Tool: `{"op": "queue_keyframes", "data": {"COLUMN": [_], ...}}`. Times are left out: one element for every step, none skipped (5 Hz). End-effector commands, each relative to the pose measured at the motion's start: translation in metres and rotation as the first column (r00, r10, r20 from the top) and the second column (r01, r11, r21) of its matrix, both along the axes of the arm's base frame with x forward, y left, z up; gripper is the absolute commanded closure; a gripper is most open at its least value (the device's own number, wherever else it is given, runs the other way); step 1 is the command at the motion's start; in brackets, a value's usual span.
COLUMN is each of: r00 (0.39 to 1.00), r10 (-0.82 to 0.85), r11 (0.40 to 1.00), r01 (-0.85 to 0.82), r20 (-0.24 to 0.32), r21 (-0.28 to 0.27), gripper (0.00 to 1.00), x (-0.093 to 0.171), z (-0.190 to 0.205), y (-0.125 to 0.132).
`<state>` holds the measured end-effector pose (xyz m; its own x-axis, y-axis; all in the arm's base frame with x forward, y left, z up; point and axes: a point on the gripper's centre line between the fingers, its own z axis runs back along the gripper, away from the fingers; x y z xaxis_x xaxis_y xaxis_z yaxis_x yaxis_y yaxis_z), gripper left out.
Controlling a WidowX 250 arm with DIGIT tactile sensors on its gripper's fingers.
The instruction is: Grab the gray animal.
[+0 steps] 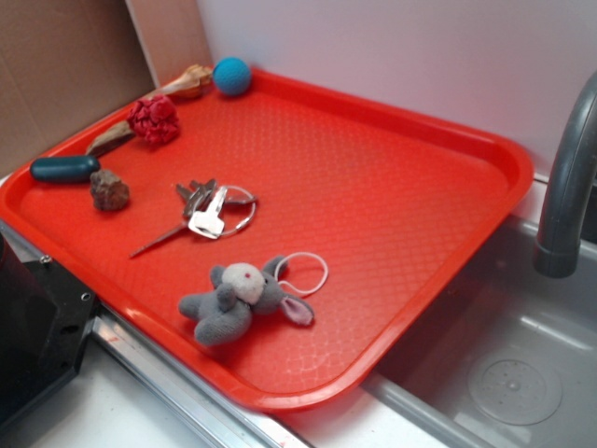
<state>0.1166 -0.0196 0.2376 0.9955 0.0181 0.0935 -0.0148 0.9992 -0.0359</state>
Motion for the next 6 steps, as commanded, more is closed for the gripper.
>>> {"op": "queue_keyframes", "data": {"r00": [1.0, 1.0, 0.998, 0.995, 0.994, 0.995], "r10": [0.0, 0.003, 0.021, 0.077, 0.088, 0.062], "r11": [1.0, 0.998, 0.997, 0.997, 0.995, 0.995], "r01": [0.0, -0.001, -0.016, -0.075, -0.091, -0.067], "r20": [0.0, -0.03, -0.058, -0.059, -0.057, -0.072], "r21": [0.0, 0.07, 0.075, 0.026, -0.035, -0.072], "gripper": [0.0, 0.0, 0.0, 0.0, 0.0, 0.0], "x": [0.0, 0.007, 0.01, 0.009, 0.01, 0.015], "z": [0.0, -0.05, -0.083, -0.113, -0.125, -0.148], "y": [0.0, -0.025, -0.048, -0.08, -0.1, -0.109]}}
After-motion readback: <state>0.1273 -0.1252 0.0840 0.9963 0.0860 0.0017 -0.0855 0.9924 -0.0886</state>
